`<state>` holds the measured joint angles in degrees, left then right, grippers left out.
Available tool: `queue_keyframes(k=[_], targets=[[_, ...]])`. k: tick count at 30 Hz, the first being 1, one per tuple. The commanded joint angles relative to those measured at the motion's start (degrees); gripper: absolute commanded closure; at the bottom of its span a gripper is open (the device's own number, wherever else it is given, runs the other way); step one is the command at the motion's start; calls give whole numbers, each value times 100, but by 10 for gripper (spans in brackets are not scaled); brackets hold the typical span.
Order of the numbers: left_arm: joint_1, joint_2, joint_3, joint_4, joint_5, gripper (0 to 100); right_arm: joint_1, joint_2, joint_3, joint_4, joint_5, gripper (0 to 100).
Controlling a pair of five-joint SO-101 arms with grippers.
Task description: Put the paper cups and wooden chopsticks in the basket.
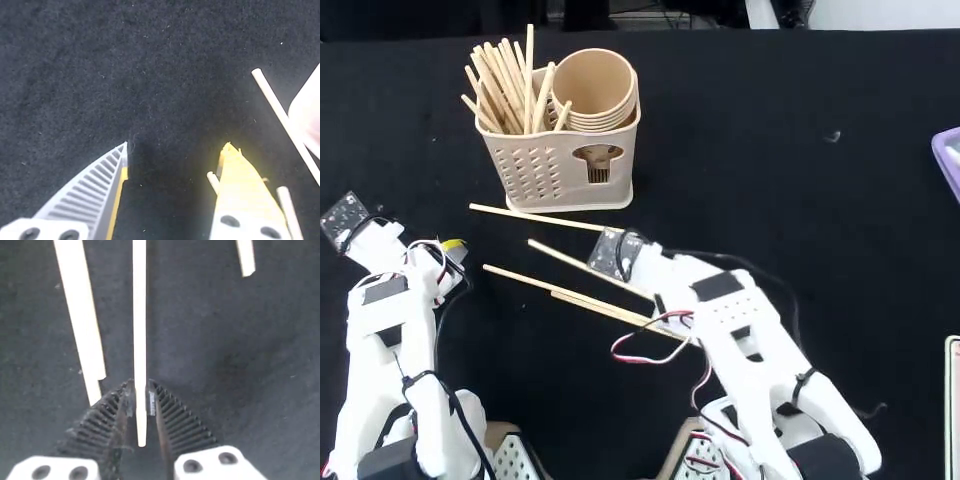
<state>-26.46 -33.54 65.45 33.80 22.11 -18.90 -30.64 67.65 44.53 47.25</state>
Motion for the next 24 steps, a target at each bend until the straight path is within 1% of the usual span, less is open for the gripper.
queue_keyframes(k=[1,5,7,9,19,21,24], targets=[[48,-88,-66,-105,26,713,-237,-163,48,-18,-97,988],[48,-88,-66,-105,26,713,-1020,-163,22,-18,-738,987],[48,-88,-66,-105,26,713,-1380,-119,22,-62,-879,984],[48,-88,-66,-105,26,713,-1582,-119,40,-62,-923,983],[48,-88,-66,-105,26,713,-1626,-110,251,-70,-923,982],[48,-88,-66,-105,26,713,-1626,-110,286,-70,-923,946],[48,-88,-66,-105,26,713,-1600,-110,295,-53,-923,848]])
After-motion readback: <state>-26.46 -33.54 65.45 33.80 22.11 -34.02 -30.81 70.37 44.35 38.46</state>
